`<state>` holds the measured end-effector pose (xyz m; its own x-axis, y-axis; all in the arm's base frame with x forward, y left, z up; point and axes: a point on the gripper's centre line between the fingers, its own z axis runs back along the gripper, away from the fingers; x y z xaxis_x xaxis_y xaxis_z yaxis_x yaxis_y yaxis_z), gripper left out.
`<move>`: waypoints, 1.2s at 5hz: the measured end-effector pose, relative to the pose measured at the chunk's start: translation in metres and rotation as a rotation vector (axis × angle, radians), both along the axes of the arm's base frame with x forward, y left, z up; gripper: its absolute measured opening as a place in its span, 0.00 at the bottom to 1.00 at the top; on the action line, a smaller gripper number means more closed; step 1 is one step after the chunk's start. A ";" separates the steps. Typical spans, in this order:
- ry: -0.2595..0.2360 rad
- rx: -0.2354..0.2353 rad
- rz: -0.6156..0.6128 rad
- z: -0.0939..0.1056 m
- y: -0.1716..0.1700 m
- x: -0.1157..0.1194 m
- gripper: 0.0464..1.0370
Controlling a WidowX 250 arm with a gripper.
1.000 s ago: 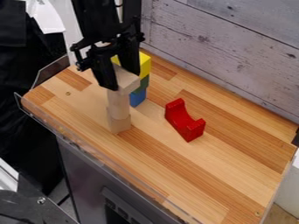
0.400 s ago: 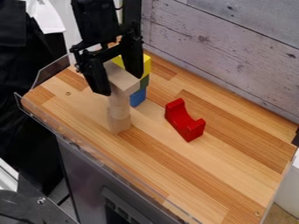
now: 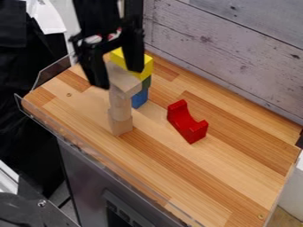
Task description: Take the white rectangular and put it on the top cylinder
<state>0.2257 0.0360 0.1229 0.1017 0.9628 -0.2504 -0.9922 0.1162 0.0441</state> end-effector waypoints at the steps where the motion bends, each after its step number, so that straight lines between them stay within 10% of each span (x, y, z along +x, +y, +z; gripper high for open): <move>1: -0.021 0.051 -0.037 0.021 -0.019 -0.006 0.96; 6: -0.150 0.109 -0.110 -0.002 -0.120 0.002 0.96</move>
